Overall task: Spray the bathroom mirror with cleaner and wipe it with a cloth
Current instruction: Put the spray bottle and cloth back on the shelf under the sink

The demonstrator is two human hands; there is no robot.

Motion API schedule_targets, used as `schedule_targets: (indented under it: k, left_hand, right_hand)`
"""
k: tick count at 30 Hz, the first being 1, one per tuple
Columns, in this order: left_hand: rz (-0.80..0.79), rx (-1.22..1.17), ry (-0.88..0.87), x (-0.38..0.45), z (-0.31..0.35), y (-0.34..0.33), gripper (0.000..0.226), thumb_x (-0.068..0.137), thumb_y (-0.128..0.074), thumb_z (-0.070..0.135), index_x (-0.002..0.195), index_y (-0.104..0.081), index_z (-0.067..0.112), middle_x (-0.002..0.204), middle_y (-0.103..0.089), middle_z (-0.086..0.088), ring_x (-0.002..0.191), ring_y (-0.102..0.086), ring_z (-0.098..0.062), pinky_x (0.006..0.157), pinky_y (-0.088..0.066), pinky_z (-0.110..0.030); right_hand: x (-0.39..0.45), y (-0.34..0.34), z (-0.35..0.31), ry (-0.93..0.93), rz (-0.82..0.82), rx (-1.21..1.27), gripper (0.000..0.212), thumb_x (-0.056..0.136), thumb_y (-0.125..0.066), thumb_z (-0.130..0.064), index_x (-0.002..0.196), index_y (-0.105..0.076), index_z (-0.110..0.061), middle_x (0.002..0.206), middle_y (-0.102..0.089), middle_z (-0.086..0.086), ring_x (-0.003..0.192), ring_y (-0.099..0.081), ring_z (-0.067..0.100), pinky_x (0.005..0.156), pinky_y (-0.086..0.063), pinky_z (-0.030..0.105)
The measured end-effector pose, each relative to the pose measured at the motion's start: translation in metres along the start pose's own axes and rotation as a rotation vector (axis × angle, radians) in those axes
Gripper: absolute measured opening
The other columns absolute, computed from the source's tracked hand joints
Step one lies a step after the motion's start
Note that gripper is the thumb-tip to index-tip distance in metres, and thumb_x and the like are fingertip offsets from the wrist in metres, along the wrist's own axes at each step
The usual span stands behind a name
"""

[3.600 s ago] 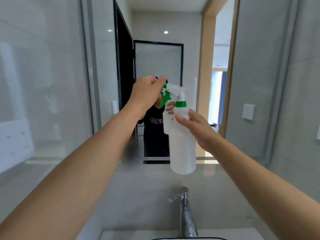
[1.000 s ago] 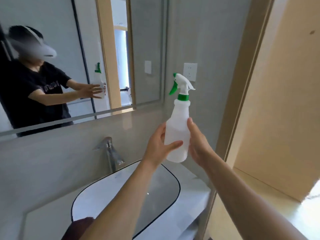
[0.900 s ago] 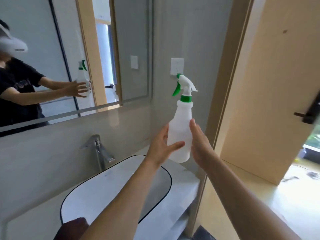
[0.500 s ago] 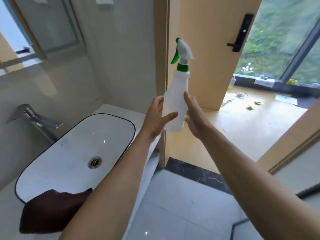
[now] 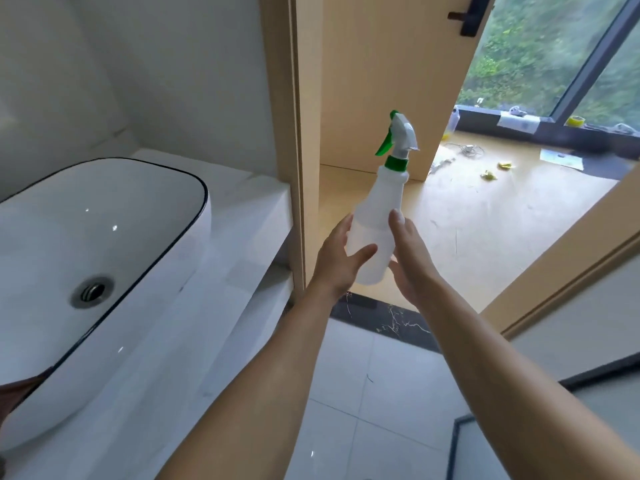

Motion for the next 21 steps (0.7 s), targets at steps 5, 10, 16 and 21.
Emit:
schedule_targets:
  k: [5, 10, 16, 21]
  left_hand:
    - [0.001, 0.0, 0.025, 0.008, -0.091, -0.016, 0.062, 0.09, -0.071, 0.024, 0.144, -0.039, 0.021, 0.142, -0.053, 0.003, 0.129, -0.05, -0.017, 0.108, -0.045, -0.044]
    - [0.007, -0.005, 0.053, 0.018, -0.18, -0.022, 0.056, 0.09, -0.07, 0.028, 0.14, -0.045, 0.026, 0.134, -0.059, 0.007, 0.123, -0.056, -0.015, 0.103, -0.05, -0.047]
    - [0.006, -0.081, 0.121, 0.028, -0.27, -0.013, 0.046, 0.102, -0.048, 0.022, 0.147, -0.044, 0.03, 0.146, -0.051, 0.006, 0.135, -0.047, -0.017, 0.109, -0.044, -0.048]
    - [0.102, 0.043, 0.098, 0.031, -0.327, 0.015, 0.049, 0.101, -0.046, 0.015, 0.147, -0.044, 0.032, 0.147, -0.048, 0.004, 0.133, -0.048, -0.016, 0.108, -0.046, -0.044]
  right_hand:
    - [0.033, 0.003, 0.096, -0.027, 0.011, 0.017, 0.052, 0.101, -0.042, -0.055, 0.138, -0.049, -0.019, 0.133, -0.061, 0.005, 0.122, -0.059, 0.023, 0.107, -0.045, 0.052]
    - [0.06, -0.001, 0.191, -0.061, -0.038, 0.065, 0.051, 0.102, -0.041, -0.054, 0.139, -0.049, -0.019, 0.132, -0.063, 0.005, 0.119, -0.061, 0.022, 0.101, -0.051, 0.046]
    - [0.09, -0.029, 0.28, -0.025, -0.097, 0.153, 0.035, 0.104, -0.035, -0.051, 0.127, -0.051, -0.03, 0.116, -0.067, -0.005, 0.104, -0.065, 0.014, 0.08, -0.055, 0.034]
    - [0.11, -0.07, 0.347, -0.031, -0.179, 0.294, 0.033, 0.105, -0.03, -0.052, 0.12, -0.055, -0.036, 0.109, -0.074, -0.014, 0.102, -0.07, 0.006, 0.077, -0.056, 0.025]
Point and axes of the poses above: each hand's wrist, its own x-axis towards the middle knuckle, its own y-axis out of the back of the hand, z = x × y, the point moved 7 cm from there along x, towards the middle knuckle
